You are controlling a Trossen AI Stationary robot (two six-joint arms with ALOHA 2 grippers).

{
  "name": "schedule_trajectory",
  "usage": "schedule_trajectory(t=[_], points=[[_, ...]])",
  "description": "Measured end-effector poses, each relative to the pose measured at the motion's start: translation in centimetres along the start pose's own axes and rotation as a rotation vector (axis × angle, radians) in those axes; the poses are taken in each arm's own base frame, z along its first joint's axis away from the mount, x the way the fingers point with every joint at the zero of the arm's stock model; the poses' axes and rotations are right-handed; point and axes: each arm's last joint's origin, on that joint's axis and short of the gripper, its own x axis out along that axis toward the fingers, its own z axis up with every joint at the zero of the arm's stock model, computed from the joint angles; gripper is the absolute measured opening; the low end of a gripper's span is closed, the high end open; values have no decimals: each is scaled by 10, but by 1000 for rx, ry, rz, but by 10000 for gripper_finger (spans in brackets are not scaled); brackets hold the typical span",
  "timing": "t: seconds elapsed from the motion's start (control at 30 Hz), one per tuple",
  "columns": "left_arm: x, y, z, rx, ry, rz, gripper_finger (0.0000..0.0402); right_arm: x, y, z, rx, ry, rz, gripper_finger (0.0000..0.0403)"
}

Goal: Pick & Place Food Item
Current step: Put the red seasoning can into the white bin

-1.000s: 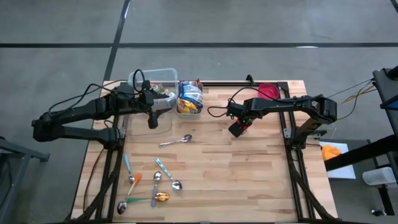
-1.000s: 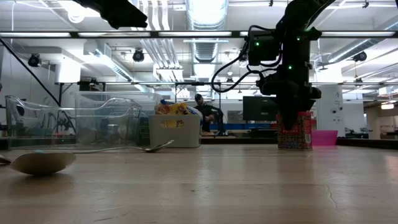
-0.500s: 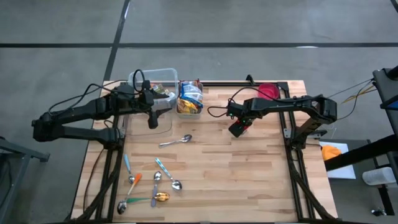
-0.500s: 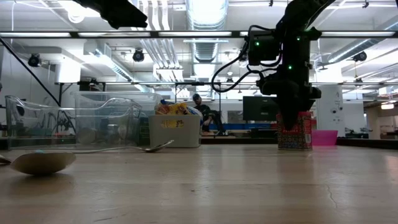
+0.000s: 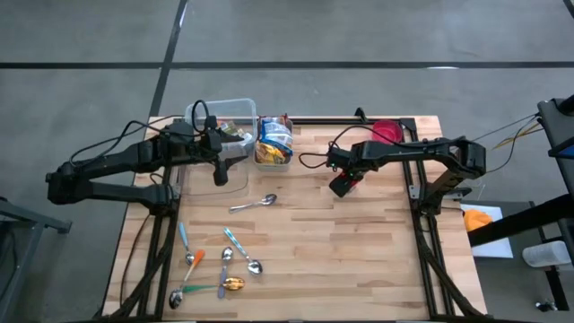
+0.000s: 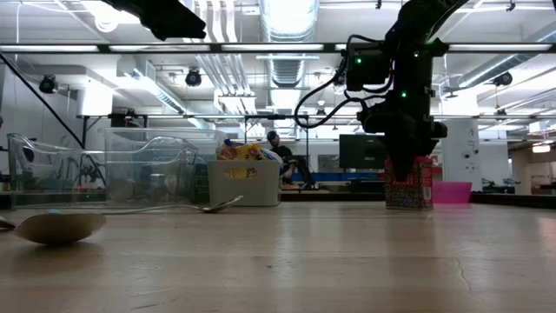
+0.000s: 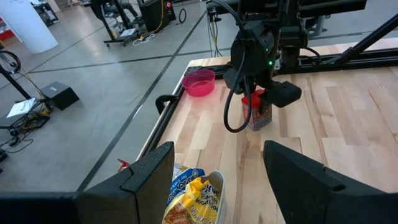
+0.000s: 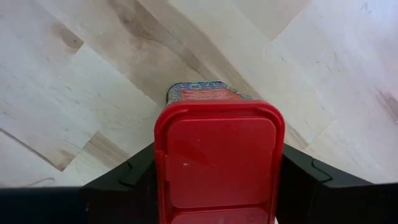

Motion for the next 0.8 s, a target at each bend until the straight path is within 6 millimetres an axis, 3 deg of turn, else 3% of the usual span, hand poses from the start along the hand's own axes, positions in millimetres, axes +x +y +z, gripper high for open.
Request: schedule_trajectory(t=[0.27,0.57,0.8], points=[[0,0,0,0,0,0,249,-11,4,11,-28,-66,4,218],[0,0,0,0,0,0,248,-45,13,35,-90,-245,-16,219],[0,0,0,0,0,0,248,-72,30,55,-212,-451,68,219]])
